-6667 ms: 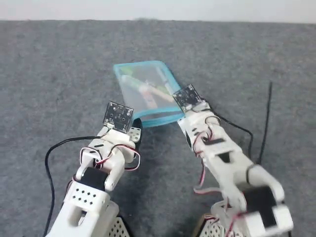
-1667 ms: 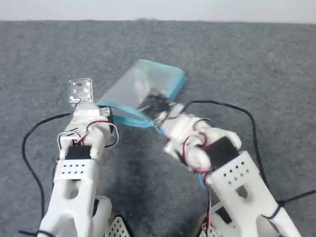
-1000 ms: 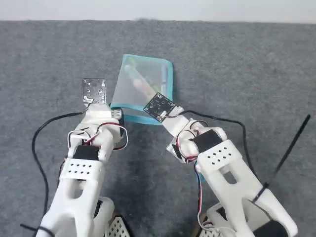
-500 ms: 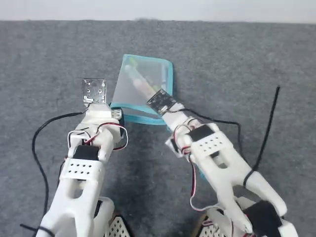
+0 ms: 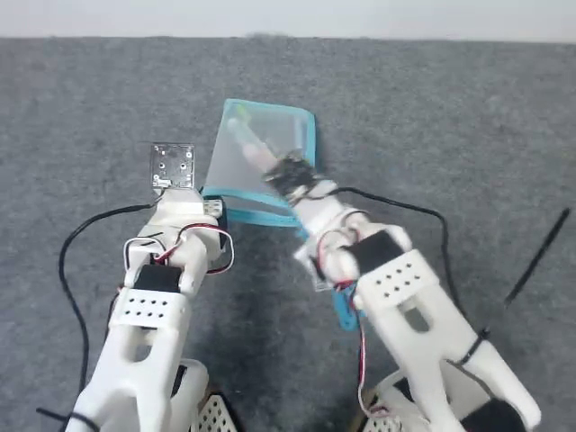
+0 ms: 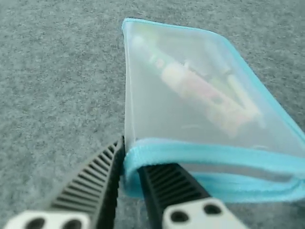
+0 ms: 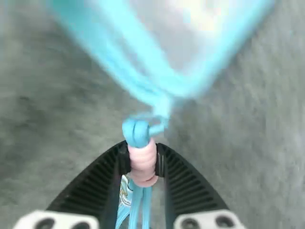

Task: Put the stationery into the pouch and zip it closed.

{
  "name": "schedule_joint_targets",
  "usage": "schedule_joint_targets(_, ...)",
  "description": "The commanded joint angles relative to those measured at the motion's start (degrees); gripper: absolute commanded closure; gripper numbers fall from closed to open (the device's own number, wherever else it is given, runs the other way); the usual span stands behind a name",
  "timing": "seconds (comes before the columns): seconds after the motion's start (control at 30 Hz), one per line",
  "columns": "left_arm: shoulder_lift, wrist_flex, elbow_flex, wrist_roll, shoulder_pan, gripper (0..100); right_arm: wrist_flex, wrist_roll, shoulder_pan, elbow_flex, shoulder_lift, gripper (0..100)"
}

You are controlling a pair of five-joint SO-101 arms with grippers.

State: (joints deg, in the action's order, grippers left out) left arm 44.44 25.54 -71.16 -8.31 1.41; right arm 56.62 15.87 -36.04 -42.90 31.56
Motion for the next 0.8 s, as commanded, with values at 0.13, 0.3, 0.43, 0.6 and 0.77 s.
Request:
schedule_joint_targets(0.13, 0.18, -0.88, 1.80, 0.35, -0.53, 99, 1.63, 0.70, -13.14, 12.92, 0.40, 99.3)
schedule_joint_targets(0.3, 0.18, -0.88, 1.63, 0.35, 0.00, 99, -1.45, 1.05, -16.13, 13.98, -0.48, 99.3)
schedule_joint_targets(0.43, 0.18, -0.88, 1.45, 0.35, 0.00, 99, -0.84, 1.05, -16.04, 11.60, 0.04, 98.1)
schedule_joint_targets(0.6, 0.18, -0.35, 1.80, 0.35, 0.00, 99, 6.11, 2.46, -14.81, 9.32, 2.86, 75.1)
schedule_joint_targets(0.77, 0.18, -0.35, 1.89, 0.35, -0.09, 99, 8.13, 5.98, -14.64, 1.93, 15.43, 69.0)
